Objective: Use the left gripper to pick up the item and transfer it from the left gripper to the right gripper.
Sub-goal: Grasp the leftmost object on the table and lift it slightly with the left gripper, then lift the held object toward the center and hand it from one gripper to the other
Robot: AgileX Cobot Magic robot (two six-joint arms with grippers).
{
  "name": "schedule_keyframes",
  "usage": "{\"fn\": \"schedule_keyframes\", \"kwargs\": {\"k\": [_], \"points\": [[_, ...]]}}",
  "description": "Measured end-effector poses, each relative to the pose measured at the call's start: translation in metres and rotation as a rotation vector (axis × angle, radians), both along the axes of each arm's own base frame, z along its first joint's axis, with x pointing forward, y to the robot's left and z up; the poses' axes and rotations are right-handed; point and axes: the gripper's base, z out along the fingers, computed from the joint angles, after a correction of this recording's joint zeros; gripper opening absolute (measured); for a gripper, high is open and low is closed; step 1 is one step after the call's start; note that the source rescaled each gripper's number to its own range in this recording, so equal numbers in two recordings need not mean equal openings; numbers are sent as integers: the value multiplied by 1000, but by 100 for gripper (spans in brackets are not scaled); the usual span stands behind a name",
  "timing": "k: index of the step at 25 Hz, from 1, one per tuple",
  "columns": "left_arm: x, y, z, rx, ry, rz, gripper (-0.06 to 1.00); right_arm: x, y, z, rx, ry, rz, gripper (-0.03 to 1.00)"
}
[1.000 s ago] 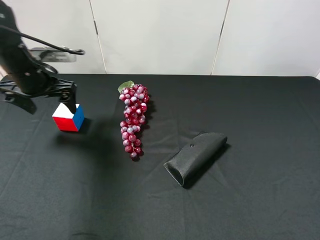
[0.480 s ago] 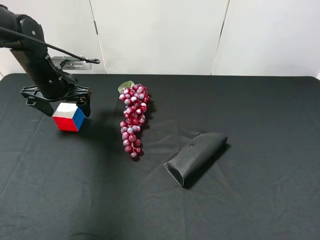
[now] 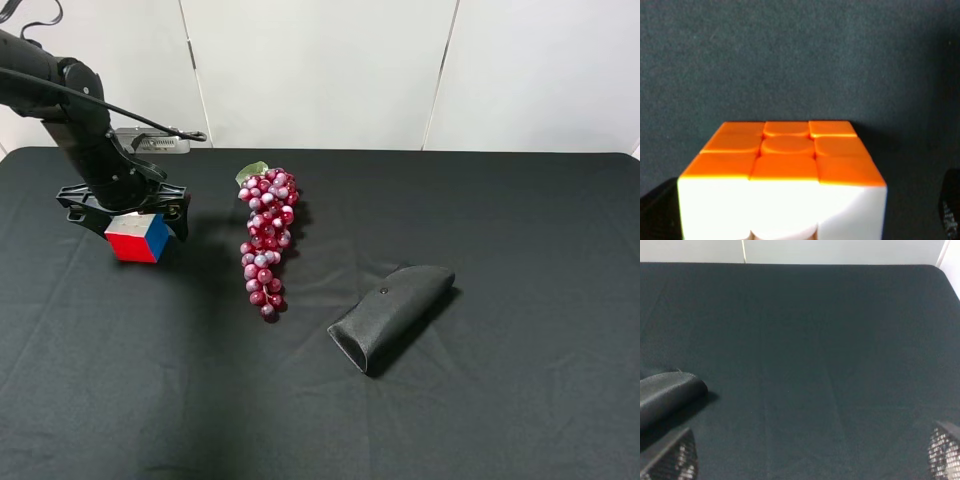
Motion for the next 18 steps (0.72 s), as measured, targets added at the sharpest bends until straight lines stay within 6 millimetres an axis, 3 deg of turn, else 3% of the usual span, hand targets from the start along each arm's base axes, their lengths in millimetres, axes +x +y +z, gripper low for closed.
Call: {"fn": "schedule_keyframes", "kwargs": {"k": [2,4,7,9,10,18], "points": [[0,0,0,0,0,0,95,0,0,0,0,0,0,100],[0,0,0,0,0,1,82,0,0,0,0,1,0,100],[0,0,0,0,0,1,47,0,0,0,0,0,0,100],[0,0,0,0,0,2,7,0,0,0,0,0,0,100],[0,0,0,0,0,3,0,0,0,0,0,0,0,100],[0,0,0,-1,0,9,0,0,0,0,0,0,0,100]]}}
